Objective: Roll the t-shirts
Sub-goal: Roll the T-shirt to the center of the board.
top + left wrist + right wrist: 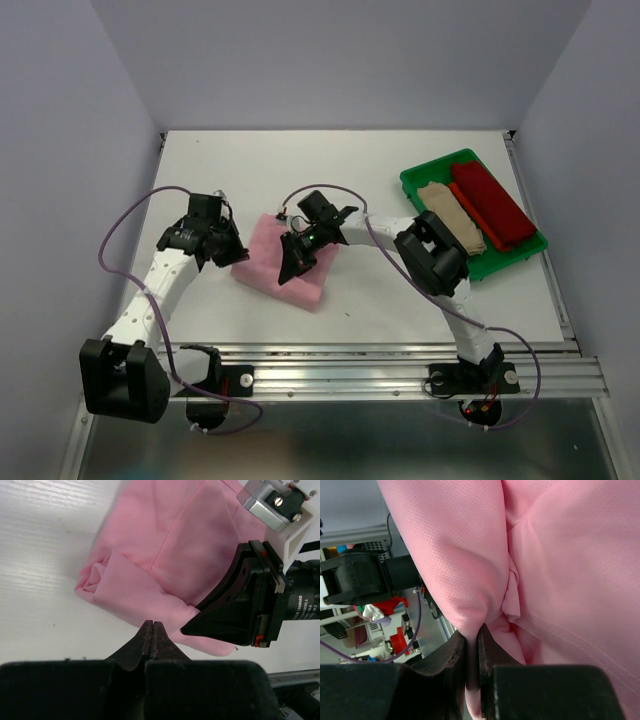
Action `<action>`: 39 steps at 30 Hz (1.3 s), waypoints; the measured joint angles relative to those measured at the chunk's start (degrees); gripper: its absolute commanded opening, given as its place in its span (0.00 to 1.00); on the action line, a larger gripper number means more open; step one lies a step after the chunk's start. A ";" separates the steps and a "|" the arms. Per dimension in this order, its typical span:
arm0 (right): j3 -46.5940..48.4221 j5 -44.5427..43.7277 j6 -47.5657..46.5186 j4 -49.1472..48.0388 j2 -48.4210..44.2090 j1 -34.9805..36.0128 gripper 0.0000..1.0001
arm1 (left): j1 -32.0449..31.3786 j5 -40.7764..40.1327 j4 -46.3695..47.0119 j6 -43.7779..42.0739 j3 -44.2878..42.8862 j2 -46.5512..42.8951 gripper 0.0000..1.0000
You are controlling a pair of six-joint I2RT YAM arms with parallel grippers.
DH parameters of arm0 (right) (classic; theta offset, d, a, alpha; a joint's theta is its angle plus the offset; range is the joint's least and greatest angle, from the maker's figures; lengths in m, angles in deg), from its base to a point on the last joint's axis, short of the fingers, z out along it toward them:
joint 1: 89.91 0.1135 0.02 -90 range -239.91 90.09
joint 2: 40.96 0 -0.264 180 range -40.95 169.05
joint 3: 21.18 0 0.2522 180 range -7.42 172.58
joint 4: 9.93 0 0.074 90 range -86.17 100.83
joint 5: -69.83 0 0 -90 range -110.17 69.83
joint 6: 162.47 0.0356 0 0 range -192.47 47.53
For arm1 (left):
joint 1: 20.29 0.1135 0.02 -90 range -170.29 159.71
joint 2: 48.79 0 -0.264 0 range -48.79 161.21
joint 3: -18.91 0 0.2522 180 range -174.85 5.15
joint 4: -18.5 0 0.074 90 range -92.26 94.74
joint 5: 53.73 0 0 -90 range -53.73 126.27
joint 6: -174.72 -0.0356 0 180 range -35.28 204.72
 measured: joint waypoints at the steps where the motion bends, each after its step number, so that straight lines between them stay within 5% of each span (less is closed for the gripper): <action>1: 0.04 0.35 0.15 -0.02 0.22 -0.13 0.01 | -0.52 -0.20 0.00 0.13 0.26 -0.17 0.00; 33: 1.73 3.48 1.92 -0.07 2.84 -1.86 0.05 | -5.68 -5.33 5.03 -0.11 1.62 15.28 0.00; 36: 1.44 2.01 1.70 -0.11 2.67 -1.90 0.21 | -5.68 -5.44 6.82 -0.11 1.53 18.69 0.00; 39: -0.44 -1.79 1.07 -0.02 0.72 -1.90 0.51 | -5.73 -5.38 7.96 -0.09 1.14 20.85 0.00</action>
